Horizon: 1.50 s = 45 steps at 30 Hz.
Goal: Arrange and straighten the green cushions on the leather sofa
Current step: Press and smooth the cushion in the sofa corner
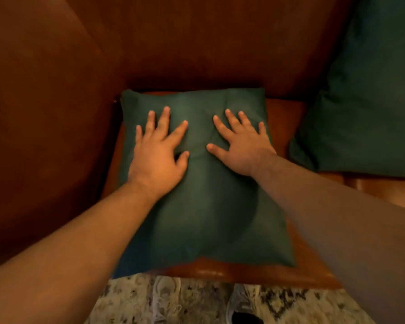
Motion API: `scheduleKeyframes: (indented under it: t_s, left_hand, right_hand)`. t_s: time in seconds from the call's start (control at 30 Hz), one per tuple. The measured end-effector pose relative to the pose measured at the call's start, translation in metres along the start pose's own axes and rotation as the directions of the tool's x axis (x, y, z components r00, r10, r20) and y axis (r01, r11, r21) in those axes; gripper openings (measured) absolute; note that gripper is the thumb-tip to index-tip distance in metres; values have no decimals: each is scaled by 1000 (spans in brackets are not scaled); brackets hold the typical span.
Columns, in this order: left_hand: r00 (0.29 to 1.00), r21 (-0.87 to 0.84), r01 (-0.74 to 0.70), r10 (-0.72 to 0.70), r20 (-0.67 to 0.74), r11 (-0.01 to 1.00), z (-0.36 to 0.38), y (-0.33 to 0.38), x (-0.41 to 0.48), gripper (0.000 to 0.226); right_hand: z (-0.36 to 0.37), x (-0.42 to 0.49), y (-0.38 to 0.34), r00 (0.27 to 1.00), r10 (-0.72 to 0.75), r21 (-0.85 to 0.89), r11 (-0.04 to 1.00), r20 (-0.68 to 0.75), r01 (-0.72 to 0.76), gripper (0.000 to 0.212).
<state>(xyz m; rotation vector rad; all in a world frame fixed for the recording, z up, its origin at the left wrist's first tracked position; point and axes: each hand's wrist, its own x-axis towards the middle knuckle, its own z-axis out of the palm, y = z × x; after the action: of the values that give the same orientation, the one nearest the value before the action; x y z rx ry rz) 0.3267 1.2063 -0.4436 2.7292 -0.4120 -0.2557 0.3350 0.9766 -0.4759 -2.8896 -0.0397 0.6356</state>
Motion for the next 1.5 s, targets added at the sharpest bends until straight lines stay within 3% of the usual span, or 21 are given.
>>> scheduleKeyframes:
  t_s: [0.07,0.13,0.2,0.27,0.3,0.4,0.5,0.6,0.7,0.8,0.87,0.93,1.0,1.1,1.17,1.3,1.37,1.43,1.5]
  left_hand:
    - [991,150,-101,112,-69,984,7,8,-34,66]
    - [997,212,-62,52,51,975,18,9,-65,83]
    - [989,300,-16,-29,146,954,30,-3,-79,93]
    - [988,315,-1,-49,149,949,36,-15,-76,95]
    - [989,304,-7,-38,142,953,38,-17,-73,95]
    - [997,297,-46,24,78,954,50,-13,-72,95]
    - [998,260,-69,70,5,963,57,-6,-77,95]
    - [997,225,-50,37,61,973,52,-7,-75,99]
    - [993,200,-33,8,122,979,49,-10,-76,102]
    - [991,139,-71,53,124,988,46,-7,-83,104]
    - [996,63,-85,83,21,994,41,-6,-91,98]
    - [987,-51,41,-48,-150,998,37,-10,-103,91]
    - [906,-207,304,-349,-240,930,36,-19,-117,91]
    - [724,-532,564,-688,-49,632,36,-36,-137,115]
    - [667,-531,652,-742,63,541,36,-48,-144,129]
    - [632,-589,681,-755,174,435,34,-64,-143,130]
    - [618,-653,660,-763,190,372,31,-68,-140,124]
    - [616,-703,632,-761,203,324,32,-72,-138,115]
    - [619,-739,619,-745,250,267,34,-75,-141,109]
  right_hand:
    - [-3,-11,-12,996,86,-23,996,-13,-87,84]
    - [-5,-28,-24,987,151,43,988,-59,-149,82]
    - [-1,-52,-38,961,120,104,990,-248,-97,83]
    - [15,-82,-51,888,82,143,990,-452,-19,82]
    - [27,-96,-55,868,89,160,987,-489,-11,81]
    - [69,-123,-49,922,119,128,989,-368,-76,81]
    - [78,-114,-30,962,91,195,980,-257,-41,85]
    - [74,-115,-20,942,64,253,967,-328,22,87]
    - [90,-149,-15,881,193,250,964,-432,-88,87]
    - [105,-168,-8,944,212,222,962,-252,-157,86]
    - [100,-165,-5,960,206,199,965,-188,-168,85]
    - [86,-158,-11,944,238,239,954,-229,-182,83]
    - [71,-153,-24,910,230,267,953,-345,-140,83]
    - [67,-148,-43,908,-51,159,979,-415,128,86]
    - [73,-146,-49,926,-192,72,971,-326,227,81]
    - [72,-144,-50,973,-148,74,984,-179,163,79]
    - [60,-139,-63,969,-94,98,988,-229,120,76]
    - [50,-137,-78,927,-85,74,990,-366,120,65]
    - [55,-143,-91,899,-213,-33,975,-382,218,68]
